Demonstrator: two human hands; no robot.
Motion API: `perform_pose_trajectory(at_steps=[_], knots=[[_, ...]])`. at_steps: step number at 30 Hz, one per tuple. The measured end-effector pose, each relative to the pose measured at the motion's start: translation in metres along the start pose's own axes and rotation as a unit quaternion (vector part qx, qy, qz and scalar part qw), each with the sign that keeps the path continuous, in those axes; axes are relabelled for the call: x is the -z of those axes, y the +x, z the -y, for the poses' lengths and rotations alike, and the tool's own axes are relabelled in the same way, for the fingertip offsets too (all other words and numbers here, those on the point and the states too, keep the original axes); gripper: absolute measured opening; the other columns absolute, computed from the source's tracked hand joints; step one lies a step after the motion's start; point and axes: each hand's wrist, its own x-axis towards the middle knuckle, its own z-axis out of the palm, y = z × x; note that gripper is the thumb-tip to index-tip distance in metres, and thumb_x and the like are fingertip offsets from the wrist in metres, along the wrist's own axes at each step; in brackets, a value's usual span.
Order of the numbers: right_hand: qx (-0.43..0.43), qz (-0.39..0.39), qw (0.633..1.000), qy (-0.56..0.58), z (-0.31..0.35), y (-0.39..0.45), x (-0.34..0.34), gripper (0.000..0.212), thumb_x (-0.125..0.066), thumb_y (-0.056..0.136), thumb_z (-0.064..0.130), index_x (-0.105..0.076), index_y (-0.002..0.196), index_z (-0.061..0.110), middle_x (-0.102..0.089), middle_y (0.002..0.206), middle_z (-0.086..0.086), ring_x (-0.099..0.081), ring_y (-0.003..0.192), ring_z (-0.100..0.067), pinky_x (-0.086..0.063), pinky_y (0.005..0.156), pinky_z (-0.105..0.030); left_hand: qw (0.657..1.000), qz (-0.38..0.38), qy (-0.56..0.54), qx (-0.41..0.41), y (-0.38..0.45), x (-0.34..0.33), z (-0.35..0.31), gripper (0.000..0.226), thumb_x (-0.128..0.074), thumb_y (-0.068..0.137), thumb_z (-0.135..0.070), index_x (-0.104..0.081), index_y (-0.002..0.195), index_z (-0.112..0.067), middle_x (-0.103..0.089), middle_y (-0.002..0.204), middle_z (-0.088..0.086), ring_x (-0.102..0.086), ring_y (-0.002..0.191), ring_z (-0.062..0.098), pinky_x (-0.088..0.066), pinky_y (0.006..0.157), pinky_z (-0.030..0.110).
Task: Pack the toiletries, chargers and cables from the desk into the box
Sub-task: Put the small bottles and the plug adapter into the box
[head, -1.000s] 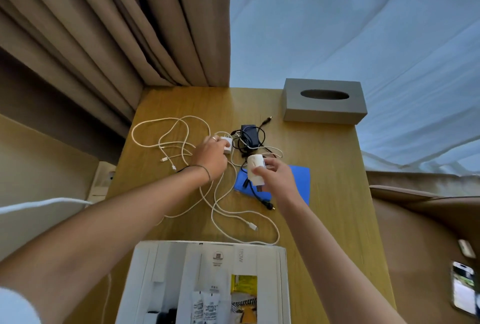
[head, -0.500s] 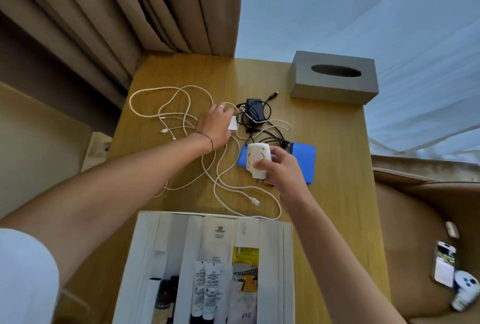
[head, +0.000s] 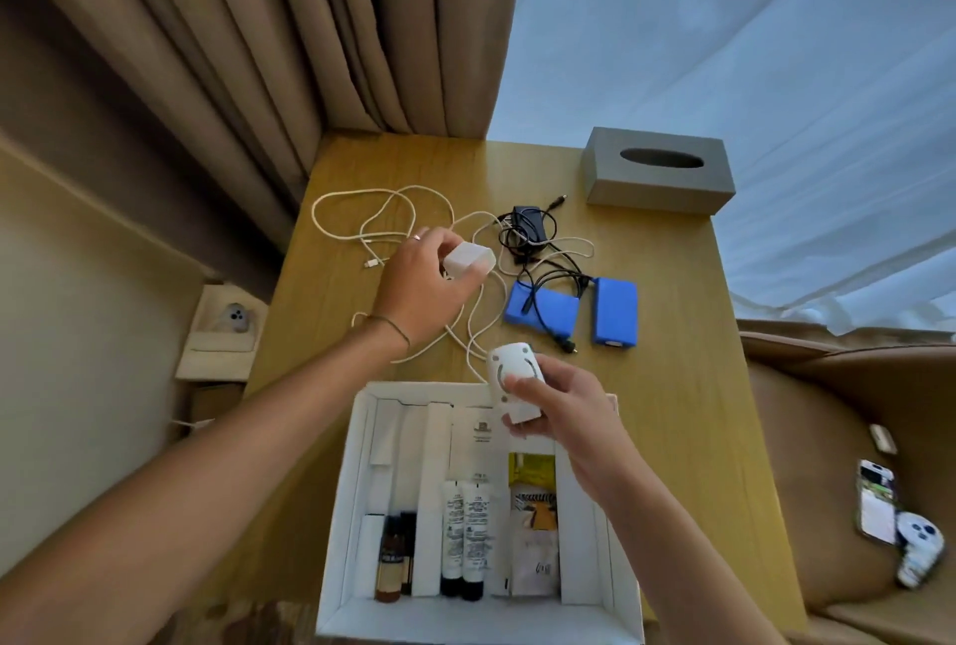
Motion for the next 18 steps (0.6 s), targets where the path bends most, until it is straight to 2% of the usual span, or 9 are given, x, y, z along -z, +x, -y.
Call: perform_pose_trajectory(at_steps=[2, 4, 7, 8, 9, 11, 13, 16, 18], knots=[[-0.014, 0.023, 1.000, -0.006, -0.015, -0.014, -0.006, 0.026, -0.072, 0.089, 0.013, -0.072, 0.115, 0.013, -0.078, 0.102, -0.005, -0.076, 0.092, -0.023, -0.062, 0.077, -0.037, 0.998, -0.007, -0.056, 0.020, -0.019, 0.013, -0.006, 0.031, -0.070, 0.085, -0.047, -0.067, 0.100, -0.020, -0.067, 0.094, -0.005, -0.064, 0.082, 0.012, -0.055, 0.068, 0.032], [-0.033, 0.033, 0.999, -0.024, -0.033, -0.023, -0.009, 0.028, -0.074, 0.088, 0.012, -0.072, 0.116, 0.013, -0.078, 0.101, -0.007, -0.076, 0.091, -0.026, -0.062, 0.075, -0.034, 0.992, -0.011, -0.112, 0.058, -0.036, 0.021, -0.008, 0.028, -0.070, 0.087, -0.046, -0.070, 0.100, -0.021, -0.071, 0.091, -0.006, -0.067, 0.082, 0.012, -0.057, 0.070, 0.032], [-0.065, -0.022, 0.995, -0.079, -0.061, -0.024, -0.019, 0.027, -0.079, 0.085, 0.020, -0.072, 0.110, 0.016, -0.078, 0.095, -0.004, -0.076, 0.085, -0.021, -0.063, 0.074, -0.034, 0.962, -0.003, -0.238, 0.136, -0.063, 0.033, -0.006, 0.015, -0.067, 0.093, -0.036, -0.070, 0.103, -0.026, -0.072, 0.093, -0.003, -0.070, 0.087, 0.018, -0.060, 0.075, 0.037], [-0.070, -0.048, 0.990, -0.113, -0.070, -0.020, -0.021, 0.026, -0.081, 0.083, 0.026, -0.072, 0.107, 0.019, -0.077, 0.094, -0.002, -0.074, 0.082, -0.019, -0.062, 0.072, -0.032, 0.948, -0.001, -0.277, 0.156, -0.071, 0.037, -0.005, 0.007, -0.064, 0.095, -0.031, -0.069, 0.100, -0.029, -0.071, 0.094, -0.002, -0.069, 0.086, 0.019, -0.060, 0.072, 0.036], [-0.069, -0.071, 0.984, -0.147, -0.077, -0.016, -0.024, 0.026, -0.082, 0.082, 0.031, -0.071, 0.104, 0.023, -0.076, 0.092, 0.001, -0.072, 0.079, -0.014, -0.060, 0.068, -0.028, 0.940, 0.001, -0.297, 0.169, -0.079, 0.041, -0.005, 0.009, -0.062, 0.098, -0.026, -0.068, 0.097, -0.032, -0.070, 0.094, -0.002, -0.069, 0.086, 0.020, -0.061, 0.068, 0.031], [-0.053, -0.107, 0.972, -0.200, -0.088, -0.006, -0.030, 0.026, -0.083, 0.080, 0.036, -0.067, 0.099, 0.030, -0.073, 0.088, 0.011, -0.069, 0.077, -0.005, -0.052, 0.060, -0.019, 0.927, 0.016, -0.326, 0.187, -0.095, 0.048, -0.002, 0.015, -0.058, 0.100, -0.020, -0.067, 0.095, -0.031, -0.069, 0.097, 0.002, -0.068, 0.088, 0.021, -0.061, 0.065, 0.025], [-0.041, -0.132, 0.958, -0.250, -0.096, 0.005, -0.035, 0.022, -0.083, 0.079, 0.038, -0.065, 0.092, 0.034, -0.070, 0.083, 0.018, -0.067, 0.073, 0.003, -0.047, 0.053, -0.013, 0.912, 0.042, -0.351, 0.209, -0.109, 0.054, -0.001, 0.014, -0.057, 0.101, -0.017, -0.067, 0.096, -0.027, -0.068, 0.101, 0.009, -0.068, 0.090, 0.024, -0.062, 0.066, 0.026], [-0.026, -0.161, 0.938, -0.305, -0.104, 0.022, -0.041, 0.018, -0.082, 0.077, 0.042, -0.068, 0.077, 0.031, -0.070, 0.074, 0.017, -0.065, 0.067, 0.004, -0.044, 0.053, -0.017, 0.896, 0.074, -0.361, 0.248, -0.126, 0.061, 0.000, 0.012, -0.054, 0.103, -0.018, -0.066, 0.099, -0.021, -0.068, 0.104, 0.018, -0.069, 0.085, 0.025, -0.063, 0.065, 0.027], [-0.015, -0.175, 0.926, -0.336, -0.108, 0.031, -0.045, 0.024, -0.082, 0.076, 0.042, -0.068, 0.068, 0.024, -0.069, 0.064, 0.011, -0.063, 0.060, -0.001, -0.043, 0.051, -0.022, 0.887, 0.095, -0.366, 0.266, -0.136, 0.065, 0.002, 0.014, -0.053, 0.103, -0.020, -0.066, 0.101, -0.015, -0.068, 0.099, 0.019, -0.068, 0.079, 0.022, -0.061, 0.065, 0.028]])
